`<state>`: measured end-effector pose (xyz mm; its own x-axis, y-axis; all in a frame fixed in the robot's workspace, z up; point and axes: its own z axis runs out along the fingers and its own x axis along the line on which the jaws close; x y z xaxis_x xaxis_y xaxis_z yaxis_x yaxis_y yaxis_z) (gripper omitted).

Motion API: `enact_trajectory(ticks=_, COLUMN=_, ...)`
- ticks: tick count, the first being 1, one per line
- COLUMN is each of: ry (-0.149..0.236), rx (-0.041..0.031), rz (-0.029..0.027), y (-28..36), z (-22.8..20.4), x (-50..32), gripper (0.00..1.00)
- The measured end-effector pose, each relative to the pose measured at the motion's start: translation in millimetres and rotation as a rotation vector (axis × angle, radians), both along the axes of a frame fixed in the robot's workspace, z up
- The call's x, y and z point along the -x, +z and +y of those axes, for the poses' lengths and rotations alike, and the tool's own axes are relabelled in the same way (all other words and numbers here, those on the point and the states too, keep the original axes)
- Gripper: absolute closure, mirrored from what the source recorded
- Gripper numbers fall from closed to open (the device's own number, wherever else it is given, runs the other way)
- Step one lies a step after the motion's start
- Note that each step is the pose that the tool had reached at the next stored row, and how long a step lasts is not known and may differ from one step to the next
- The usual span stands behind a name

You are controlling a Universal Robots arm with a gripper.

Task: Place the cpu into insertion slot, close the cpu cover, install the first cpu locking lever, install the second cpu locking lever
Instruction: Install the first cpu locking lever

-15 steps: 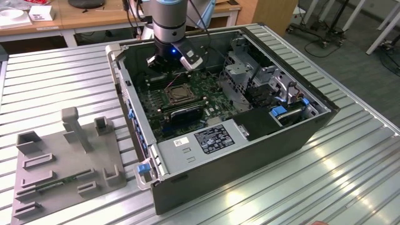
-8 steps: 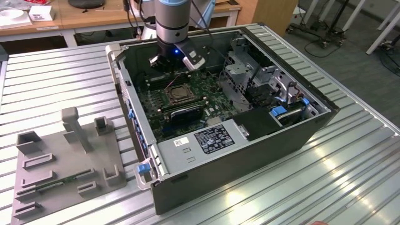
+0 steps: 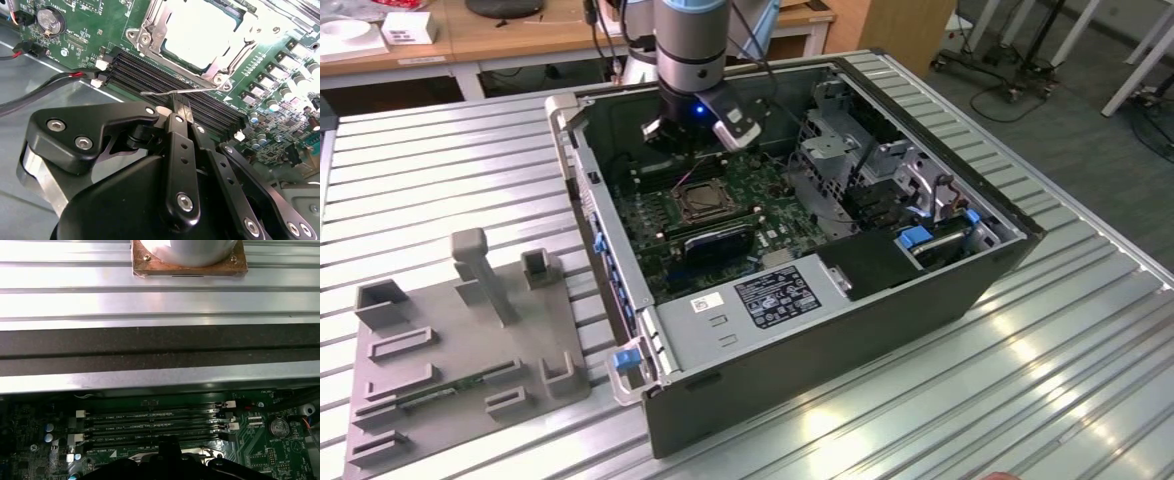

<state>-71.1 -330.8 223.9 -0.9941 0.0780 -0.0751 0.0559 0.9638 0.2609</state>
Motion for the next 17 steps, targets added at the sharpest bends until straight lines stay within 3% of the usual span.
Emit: enact_trajectory(ticks=17, ry=0.000, rx=-0.0002, rz=-0.0001, y=-4.1, z=0.0, x=-1.0, gripper=0.90)
